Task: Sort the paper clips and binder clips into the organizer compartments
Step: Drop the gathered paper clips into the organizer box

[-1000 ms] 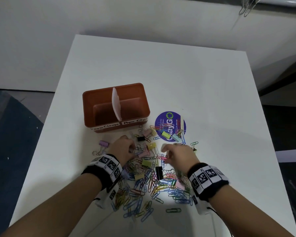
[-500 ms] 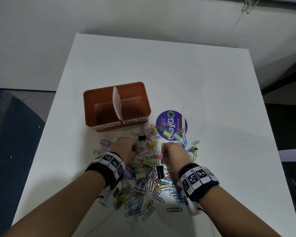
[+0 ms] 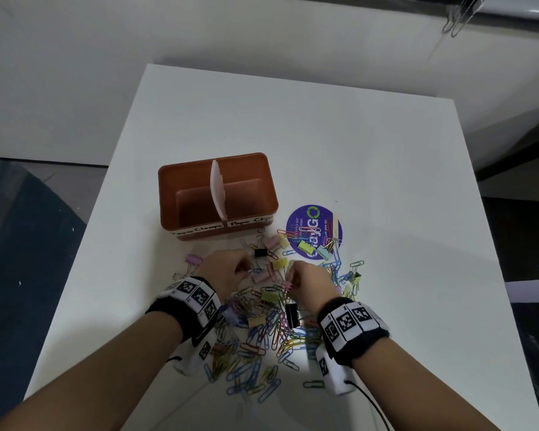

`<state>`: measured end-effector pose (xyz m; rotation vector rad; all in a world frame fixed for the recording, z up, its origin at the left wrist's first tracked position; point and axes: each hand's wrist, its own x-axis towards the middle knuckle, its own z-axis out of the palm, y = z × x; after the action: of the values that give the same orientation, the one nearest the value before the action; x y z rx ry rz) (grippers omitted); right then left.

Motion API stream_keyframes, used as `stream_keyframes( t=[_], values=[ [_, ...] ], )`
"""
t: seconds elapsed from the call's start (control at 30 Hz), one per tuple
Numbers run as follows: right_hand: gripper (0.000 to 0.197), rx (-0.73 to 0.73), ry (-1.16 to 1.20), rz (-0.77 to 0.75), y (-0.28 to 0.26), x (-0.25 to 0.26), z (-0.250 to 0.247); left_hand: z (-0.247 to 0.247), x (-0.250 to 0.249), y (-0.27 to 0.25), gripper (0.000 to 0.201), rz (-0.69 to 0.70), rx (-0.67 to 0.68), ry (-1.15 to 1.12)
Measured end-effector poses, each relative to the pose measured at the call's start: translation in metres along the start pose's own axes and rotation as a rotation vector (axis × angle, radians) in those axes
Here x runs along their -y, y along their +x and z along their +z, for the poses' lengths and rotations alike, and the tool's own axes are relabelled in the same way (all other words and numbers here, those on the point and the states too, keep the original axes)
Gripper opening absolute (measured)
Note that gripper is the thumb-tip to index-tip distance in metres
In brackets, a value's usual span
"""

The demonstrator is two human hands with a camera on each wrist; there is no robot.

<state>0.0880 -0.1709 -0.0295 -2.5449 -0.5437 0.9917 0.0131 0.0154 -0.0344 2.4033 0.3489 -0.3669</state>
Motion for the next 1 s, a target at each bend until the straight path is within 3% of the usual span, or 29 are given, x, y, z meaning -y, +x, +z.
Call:
stream_keyframes(
  t=[0.2,0.4,0.57,0.77,0.87,1.0],
  values=[
    [0.019,-0.026,0.06,-0.047,-0.004,0.002,-0.002,-0.011,-0.003,-0.006,0.01,0.058,-0.059,-0.111],
    [0.029,-0.085,0.265,-0.054,-0.02,0.007,-0.041,-0.04,-0.012,-0.018,0.01,0.145,-0.101,-0.172],
    [0.009,-0.215,0.297,-0.146,-0.014,0.035,-0.083,-0.077,-0.033,-0.014,0.009,0.177,-0.255,-0.188],
    [0.011,-0.345,0.334,-0.29,0.029,0.089,-0.109,-0.11,-0.049,0.03,0.009,0.121,-0.486,-0.251],
    [0.015,-0.358,0.234,-0.311,0.047,0.106,-0.108,-0.114,-0.05,0.042,0.013,0.034,-0.432,-0.236],
    [0.022,-0.365,0.213,-0.31,0.044,0.1,-0.101,-0.119,-0.049,0.023,0.016,0.082,-0.354,-0.159]
  ],
)
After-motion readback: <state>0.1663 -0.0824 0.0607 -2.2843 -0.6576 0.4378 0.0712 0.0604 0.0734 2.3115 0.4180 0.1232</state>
